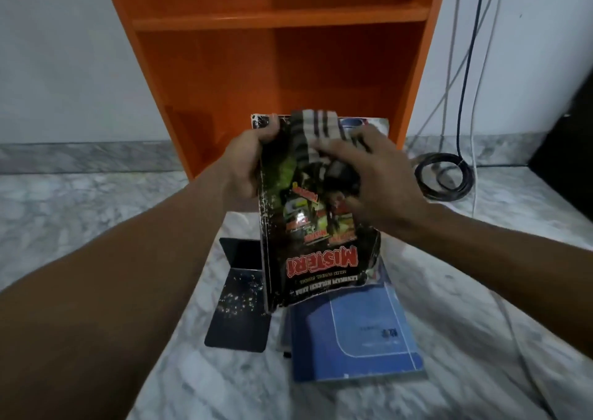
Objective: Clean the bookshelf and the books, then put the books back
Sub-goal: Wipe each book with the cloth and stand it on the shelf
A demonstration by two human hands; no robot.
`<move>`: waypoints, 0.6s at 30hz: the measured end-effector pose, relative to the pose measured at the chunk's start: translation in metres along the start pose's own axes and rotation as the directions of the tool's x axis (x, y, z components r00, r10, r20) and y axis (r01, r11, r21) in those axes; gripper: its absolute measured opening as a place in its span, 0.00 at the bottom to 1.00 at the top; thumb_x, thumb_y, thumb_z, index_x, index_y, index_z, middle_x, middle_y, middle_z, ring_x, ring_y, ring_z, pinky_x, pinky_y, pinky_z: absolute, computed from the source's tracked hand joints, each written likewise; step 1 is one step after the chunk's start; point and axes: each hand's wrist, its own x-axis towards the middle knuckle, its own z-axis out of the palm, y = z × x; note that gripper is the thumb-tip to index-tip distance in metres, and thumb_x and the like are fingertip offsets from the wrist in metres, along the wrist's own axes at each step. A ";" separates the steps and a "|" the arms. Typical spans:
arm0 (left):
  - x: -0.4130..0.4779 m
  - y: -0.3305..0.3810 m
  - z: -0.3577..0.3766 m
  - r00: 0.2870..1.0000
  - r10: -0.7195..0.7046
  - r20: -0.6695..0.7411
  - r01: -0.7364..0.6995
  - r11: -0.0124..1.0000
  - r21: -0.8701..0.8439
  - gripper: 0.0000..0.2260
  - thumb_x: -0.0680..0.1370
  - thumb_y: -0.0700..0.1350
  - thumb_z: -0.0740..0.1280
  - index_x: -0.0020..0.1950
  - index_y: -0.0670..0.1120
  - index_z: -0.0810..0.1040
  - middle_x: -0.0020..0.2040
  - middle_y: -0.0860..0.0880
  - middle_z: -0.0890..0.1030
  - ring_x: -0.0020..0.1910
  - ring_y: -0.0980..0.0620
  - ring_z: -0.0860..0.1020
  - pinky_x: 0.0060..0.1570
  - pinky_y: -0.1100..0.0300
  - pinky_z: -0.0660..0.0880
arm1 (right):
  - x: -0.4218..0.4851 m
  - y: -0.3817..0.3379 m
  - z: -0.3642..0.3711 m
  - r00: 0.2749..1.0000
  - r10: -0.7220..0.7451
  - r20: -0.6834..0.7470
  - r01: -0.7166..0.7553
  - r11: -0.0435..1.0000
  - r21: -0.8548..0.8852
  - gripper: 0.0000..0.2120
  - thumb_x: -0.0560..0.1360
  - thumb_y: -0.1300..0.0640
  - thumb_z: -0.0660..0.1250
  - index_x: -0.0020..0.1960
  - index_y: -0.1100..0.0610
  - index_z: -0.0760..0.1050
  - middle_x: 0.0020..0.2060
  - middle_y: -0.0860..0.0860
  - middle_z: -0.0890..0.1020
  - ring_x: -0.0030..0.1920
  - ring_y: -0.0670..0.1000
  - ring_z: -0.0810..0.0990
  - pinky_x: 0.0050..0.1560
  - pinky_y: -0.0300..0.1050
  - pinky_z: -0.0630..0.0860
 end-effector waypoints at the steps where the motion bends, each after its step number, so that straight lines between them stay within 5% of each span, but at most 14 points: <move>1: -0.001 0.000 0.002 1.000 -0.006 -0.001 0.006 1.000 0.018 0.19 0.82 0.57 0.59 0.54 0.42 0.78 0.45 0.43 0.86 0.44 0.42 0.85 0.43 0.51 0.81 | 0.008 -0.002 0.001 0.998 0.048 -0.034 -0.050 0.998 -0.036 0.28 0.68 0.54 0.77 0.66 0.50 0.75 0.57 0.57 0.77 0.56 0.57 0.76 0.56 0.51 0.77; 4: 0.005 -0.004 0.008 0.998 0.028 -0.062 -0.028 1.000 0.010 0.17 0.81 0.56 0.62 0.50 0.41 0.77 0.47 0.43 0.83 0.45 0.43 0.83 0.46 0.49 0.82 | -0.027 -0.023 0.029 0.928 -0.227 0.296 0.218 0.974 0.062 0.07 0.75 0.48 0.71 0.51 0.41 0.75 0.47 0.45 0.80 0.49 0.40 0.78 0.50 0.50 0.79; 5: 0.008 -0.005 0.007 0.995 0.045 -0.086 -0.044 0.999 0.011 0.16 0.80 0.55 0.64 0.49 0.42 0.78 0.49 0.43 0.81 0.47 0.42 0.82 0.52 0.46 0.80 | -0.050 -0.032 0.036 0.821 -0.407 0.400 0.388 0.912 0.132 0.06 0.76 0.47 0.70 0.51 0.42 0.74 0.47 0.46 0.80 0.49 0.39 0.77 0.49 0.49 0.77; 7: 0.009 -0.004 0.007 0.992 0.059 -0.111 -0.058 0.998 0.011 0.16 0.80 0.55 0.65 0.49 0.42 0.79 0.51 0.41 0.79 0.50 0.40 0.80 0.59 0.41 0.76 | -0.075 -0.039 0.041 0.635 -0.543 0.549 0.578 0.806 0.127 0.10 0.76 0.46 0.67 0.57 0.44 0.74 0.51 0.50 0.78 0.51 0.47 0.75 0.50 0.48 0.73; 9: 0.010 -0.004 0.004 0.990 0.060 -0.127 -0.059 0.998 0.006 0.17 0.80 0.55 0.65 0.51 0.40 0.79 0.53 0.40 0.80 0.51 0.39 0.80 0.59 0.42 0.77 | -0.061 -0.037 0.025 0.768 -0.460 0.445 0.432 0.886 0.170 0.12 0.77 0.40 0.63 0.51 0.48 0.75 0.45 0.46 0.77 0.47 0.46 0.71 0.47 0.46 0.68; 10: 0.010 -0.004 0.003 0.990 0.048 -0.133 -0.046 0.999 0.017 0.19 0.79 0.56 0.65 0.51 0.39 0.80 0.54 0.40 0.81 0.52 0.38 0.81 0.58 0.42 0.78 | -0.043 -0.031 0.017 0.883 -0.374 0.284 0.372 0.926 0.064 0.14 0.75 0.38 0.64 0.49 0.49 0.76 0.44 0.45 0.76 0.45 0.46 0.71 0.47 0.45 0.66; 12: 0.007 -0.005 0.002 0.992 0.020 -0.126 -0.018 1.000 0.014 0.22 0.80 0.57 0.65 0.50 0.36 0.80 0.50 0.38 0.84 0.49 0.38 0.83 0.48 0.44 0.82 | -0.011 -0.010 0.009 0.987 -0.126 0.096 0.140 0.977 -0.161 0.22 0.68 0.41 0.72 0.58 0.50 0.77 0.50 0.53 0.78 0.50 0.53 0.74 0.49 0.46 0.67; 13: 0.005 -0.006 0.002 0.995 0.000 -0.100 -0.002 1.000 -0.017 0.21 0.81 0.55 0.63 0.49 0.37 0.79 0.43 0.40 0.85 0.42 0.40 0.85 0.38 0.48 0.83 | -0.004 0.003 0.009 1.000 0.010 -0.008 -0.012 0.970 -0.243 0.29 0.66 0.44 0.76 0.63 0.51 0.73 0.54 0.58 0.77 0.53 0.58 0.75 0.50 0.51 0.70; 15: 0.006 -0.005 0.002 0.999 -0.010 -0.053 0.010 1.000 -0.015 0.16 0.83 0.52 0.60 0.47 0.40 0.77 0.35 0.44 0.84 0.33 0.45 0.84 0.29 0.54 0.80 | -0.021 0.025 0.013 0.967 0.242 0.083 -0.193 0.904 -0.382 0.39 0.66 0.47 0.77 0.71 0.49 0.62 0.60 0.61 0.74 0.57 0.61 0.75 0.53 0.56 0.74; 18: 0.013 -0.005 -0.008 0.995 0.054 -0.088 -0.056 0.998 -0.015 0.15 0.81 0.52 0.62 0.52 0.40 0.77 0.48 0.40 0.84 0.48 0.39 0.84 0.50 0.43 0.81 | -0.081 0.035 0.031 0.817 0.515 0.259 -0.424 0.842 -0.334 0.32 0.72 0.50 0.70 0.70 0.48 0.58 0.59 0.56 0.75 0.53 0.57 0.76 0.50 0.50 0.76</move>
